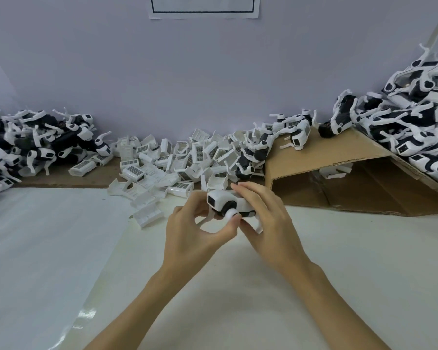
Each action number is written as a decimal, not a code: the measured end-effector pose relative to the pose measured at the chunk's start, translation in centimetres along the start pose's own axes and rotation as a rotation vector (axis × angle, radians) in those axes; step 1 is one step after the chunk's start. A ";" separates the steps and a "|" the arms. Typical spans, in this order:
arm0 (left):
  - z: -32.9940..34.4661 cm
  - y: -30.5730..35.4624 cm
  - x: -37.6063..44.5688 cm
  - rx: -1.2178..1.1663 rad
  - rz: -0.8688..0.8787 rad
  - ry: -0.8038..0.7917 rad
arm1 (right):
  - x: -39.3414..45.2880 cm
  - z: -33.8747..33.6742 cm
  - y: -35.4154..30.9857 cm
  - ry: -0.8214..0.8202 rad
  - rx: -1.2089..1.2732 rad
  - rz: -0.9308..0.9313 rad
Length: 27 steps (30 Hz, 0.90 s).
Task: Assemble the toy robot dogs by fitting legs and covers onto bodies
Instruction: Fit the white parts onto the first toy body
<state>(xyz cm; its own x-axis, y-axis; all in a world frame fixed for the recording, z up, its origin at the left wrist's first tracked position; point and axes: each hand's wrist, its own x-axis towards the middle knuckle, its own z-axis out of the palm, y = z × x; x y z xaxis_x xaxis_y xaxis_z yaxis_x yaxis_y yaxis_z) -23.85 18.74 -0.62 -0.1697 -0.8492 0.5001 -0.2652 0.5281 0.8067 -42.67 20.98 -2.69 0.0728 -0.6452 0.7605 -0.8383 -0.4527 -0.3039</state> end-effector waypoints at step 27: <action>-0.9 -4.4 2.7 -0.326 -0.289 -0.113 | 15.5 -14.9 9.5 0.635 1.187 0.913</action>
<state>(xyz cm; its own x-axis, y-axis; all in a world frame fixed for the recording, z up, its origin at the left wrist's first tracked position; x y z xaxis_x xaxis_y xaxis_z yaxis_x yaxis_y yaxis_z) -22.26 14.12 -2.48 -0.2396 -0.9463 0.2170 -0.0069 0.2252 0.9743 -57.56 15.89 14.74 -0.6619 -0.7431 0.0985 0.4123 -0.4706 -0.7801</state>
